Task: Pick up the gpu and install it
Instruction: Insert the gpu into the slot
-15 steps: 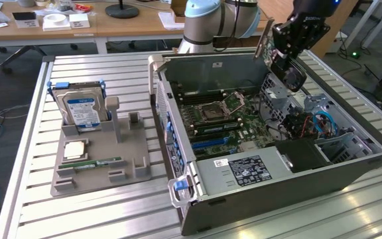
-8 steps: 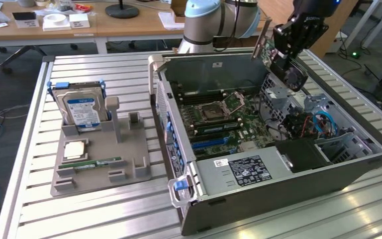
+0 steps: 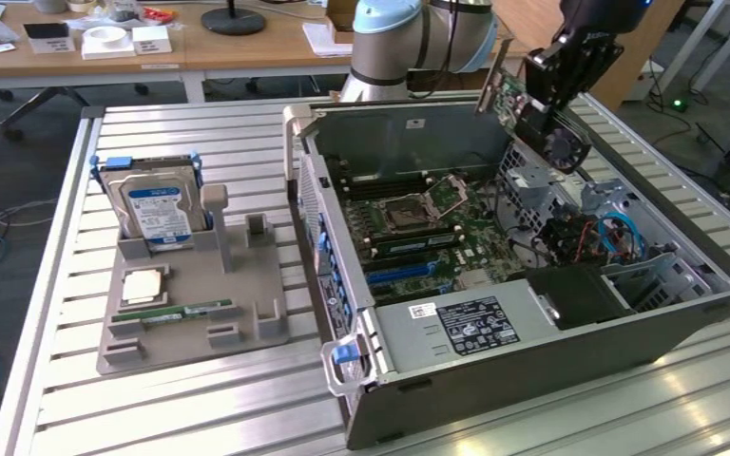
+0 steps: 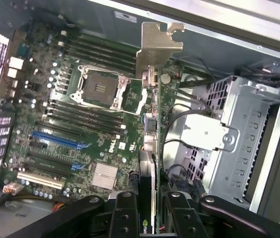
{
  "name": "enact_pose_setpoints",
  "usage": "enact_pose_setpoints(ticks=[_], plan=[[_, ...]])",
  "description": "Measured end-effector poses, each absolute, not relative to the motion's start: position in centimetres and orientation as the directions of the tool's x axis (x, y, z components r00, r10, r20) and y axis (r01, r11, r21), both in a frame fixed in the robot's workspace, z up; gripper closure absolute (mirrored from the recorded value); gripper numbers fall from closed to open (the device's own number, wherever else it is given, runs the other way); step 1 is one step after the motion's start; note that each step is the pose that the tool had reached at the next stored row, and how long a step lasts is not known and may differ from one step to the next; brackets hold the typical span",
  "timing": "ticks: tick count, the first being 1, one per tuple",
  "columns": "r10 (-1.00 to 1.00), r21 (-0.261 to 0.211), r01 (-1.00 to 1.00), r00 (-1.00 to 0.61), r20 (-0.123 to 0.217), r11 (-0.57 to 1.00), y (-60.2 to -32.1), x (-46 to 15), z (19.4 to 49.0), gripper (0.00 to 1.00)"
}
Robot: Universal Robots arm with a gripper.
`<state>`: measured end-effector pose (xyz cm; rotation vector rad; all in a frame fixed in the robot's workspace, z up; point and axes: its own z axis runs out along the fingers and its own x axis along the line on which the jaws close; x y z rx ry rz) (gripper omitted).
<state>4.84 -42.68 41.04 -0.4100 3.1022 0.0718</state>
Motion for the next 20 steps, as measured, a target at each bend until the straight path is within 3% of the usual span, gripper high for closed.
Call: enact_pose_setpoints(ticks=[20], plan=[[-0.542, 0.044, -0.542, -0.840, -0.018, 0.839, -42.68, 4.84, 40.99, 0.74]])
